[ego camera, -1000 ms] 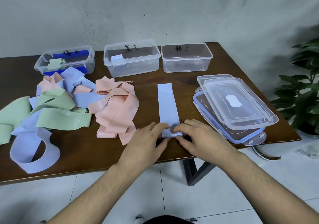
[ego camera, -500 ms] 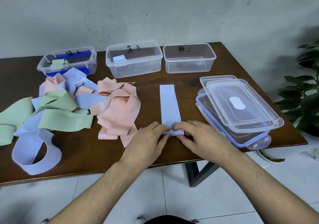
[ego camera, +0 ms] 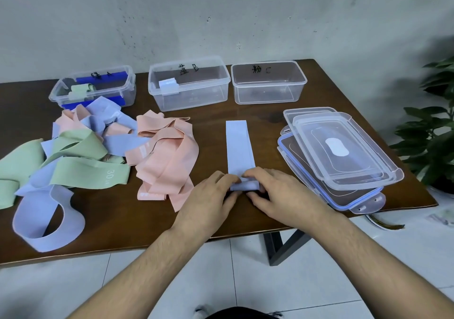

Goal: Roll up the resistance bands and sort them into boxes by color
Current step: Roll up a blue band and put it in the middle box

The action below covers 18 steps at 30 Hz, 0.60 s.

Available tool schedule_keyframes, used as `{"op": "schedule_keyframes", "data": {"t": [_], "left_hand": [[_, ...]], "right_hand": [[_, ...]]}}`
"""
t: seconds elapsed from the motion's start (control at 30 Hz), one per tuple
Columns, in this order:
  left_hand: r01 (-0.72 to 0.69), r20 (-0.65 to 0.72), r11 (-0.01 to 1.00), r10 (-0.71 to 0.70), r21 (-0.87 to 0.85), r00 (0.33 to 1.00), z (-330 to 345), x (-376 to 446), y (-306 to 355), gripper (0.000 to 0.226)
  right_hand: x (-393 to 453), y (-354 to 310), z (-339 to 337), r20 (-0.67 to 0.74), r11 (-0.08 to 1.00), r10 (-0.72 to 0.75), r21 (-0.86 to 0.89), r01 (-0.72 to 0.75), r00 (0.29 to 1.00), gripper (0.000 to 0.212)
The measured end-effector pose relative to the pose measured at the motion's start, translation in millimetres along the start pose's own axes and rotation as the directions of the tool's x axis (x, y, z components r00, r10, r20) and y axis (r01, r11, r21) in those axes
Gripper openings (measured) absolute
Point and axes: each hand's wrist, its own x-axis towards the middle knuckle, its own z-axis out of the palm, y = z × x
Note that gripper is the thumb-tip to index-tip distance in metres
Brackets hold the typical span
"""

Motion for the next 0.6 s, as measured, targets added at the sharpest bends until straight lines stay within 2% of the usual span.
{"op": "schedule_keyframes", "data": {"t": [0.13,0.43,0.6], "left_hand": [[0.000,0.006,1.000,0.000,0.003,1.000,-1.7,1.4,1.0,0.031],[-0.056,0.057,0.998,0.057,-0.026,0.997,-3.0,-13.8,4.9,0.027],[-0.064,0.017,0.997,0.065,-0.053,0.998,-6.4,-17.0,4.7,0.026]], "right_hand": [[2.4,2.3,0.2,-0.007,1.000,-0.006,-0.021,0.005,1.000,0.024],[-15.5,1.3,-3.2,0.040,0.998,-0.038,-0.051,0.041,0.998,0.022],[-14.1,1.7,-3.1,0.036,1.000,-0.008,-0.001,0.008,0.999,0.023]]}}
